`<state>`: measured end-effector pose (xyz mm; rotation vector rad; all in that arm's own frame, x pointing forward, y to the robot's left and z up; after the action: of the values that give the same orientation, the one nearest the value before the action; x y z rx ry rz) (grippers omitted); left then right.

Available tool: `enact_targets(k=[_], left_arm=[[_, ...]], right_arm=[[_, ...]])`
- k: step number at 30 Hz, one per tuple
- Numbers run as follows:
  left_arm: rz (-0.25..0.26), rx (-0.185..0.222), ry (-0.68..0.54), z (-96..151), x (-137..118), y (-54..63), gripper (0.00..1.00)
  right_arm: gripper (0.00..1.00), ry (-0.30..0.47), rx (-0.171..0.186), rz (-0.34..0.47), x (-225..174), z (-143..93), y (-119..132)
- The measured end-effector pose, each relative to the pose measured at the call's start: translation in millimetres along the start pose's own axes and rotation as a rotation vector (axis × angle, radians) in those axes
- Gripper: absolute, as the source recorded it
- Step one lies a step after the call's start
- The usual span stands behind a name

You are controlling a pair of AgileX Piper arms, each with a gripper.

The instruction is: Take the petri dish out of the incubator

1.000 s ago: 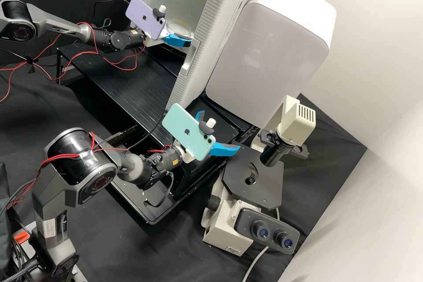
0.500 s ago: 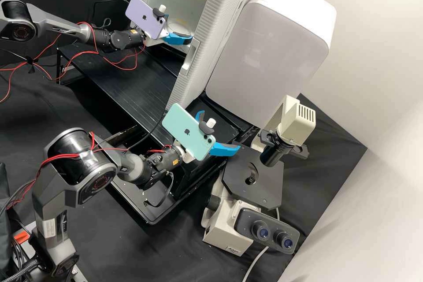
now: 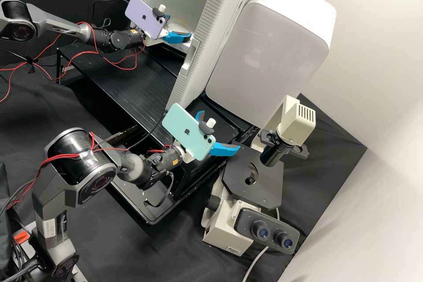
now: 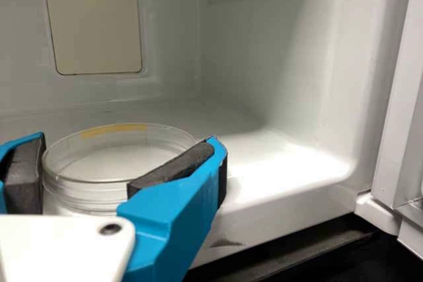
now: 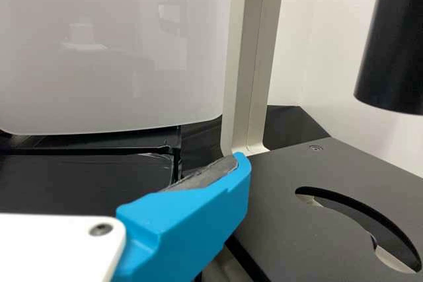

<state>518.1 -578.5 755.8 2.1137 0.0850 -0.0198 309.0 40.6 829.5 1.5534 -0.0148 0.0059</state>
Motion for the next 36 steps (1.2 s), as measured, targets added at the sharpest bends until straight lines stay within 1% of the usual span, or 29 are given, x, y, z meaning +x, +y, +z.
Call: enact_targets(k=[13, 15, 17, 19, 20, 23, 25, 26, 28, 34, 35, 36], left_arm=[[0.004, 0.0, 0.003, -0.3, 0.0, 0.4, 0.0], [0.004, -0.007, 0.003, -0.3, 0.0, 0.4, 0.0], [-0.001, -0.005, 0.004, -0.8, -0.2, -1.3, 0.0], [-0.001, -0.005, 0.004, -1.0, -2.1, -0.1, 0.0], [-0.004, -0.007, 0.003, -1.4, -3.6, -0.2, 0.0], [0.0, -0.019, -0.015, -2.7, -10.5, 4.2, 0.0], [-0.002, -0.009, -0.043, -2.7, -15.2, 5.4, 0.0], [-0.003, -0.021, -0.05, -3.1, -17.7, 6.1, 0.0], [-0.005, -0.027, -0.075, -3.4, -23.6, 7.9, 0.0], [-0.045, -0.027, -0.159, -1.5, -46.7, 9.9, 0.0], [-0.054, -0.036, -0.169, -1.3, -49.9, 10.1, 0.0], [-0.06, -0.035, -0.179, -1.5, -54.1, 10.3, 0.0]], right_arm=[[1.0, 0.0, 0.0, 0.0, 0.0, 0.0, 0.0], [1.0, 0.0, 0.0, 0.0, 0.0, 0.0, 0.0], [1.0, 0.0, 0.0, 0.0, 0.0, 0.0, 0.0], [1.0, 0.0, 0.0, 0.0, 0.0, 0.0, 0.0], [1.0, 0.0, 0.0, 0.0, 0.0, 0.0, 0.0], [1.0, 0.0, 0.0, 0.0, 0.0, 0.0, 0.0], [1.0, 0.0, 0.0, 0.0, 0.0, 0.0, 0.0], [1.0, 0.0, 0.0, 0.0, 0.0, 0.0, 0.0], [1.0, 0.0, 0.0, 0.0, 0.0, 0.0, 0.0], [1.0, 0.0, 0.0, 0.0, 0.0, 0.0, 0.0], [1.0, 0.0, 0.0, 0.0, 0.0, 0.0, 0.0], [1.0, 0.0, 0.0, 0.0, 0.0, 0.0, 0.0]])
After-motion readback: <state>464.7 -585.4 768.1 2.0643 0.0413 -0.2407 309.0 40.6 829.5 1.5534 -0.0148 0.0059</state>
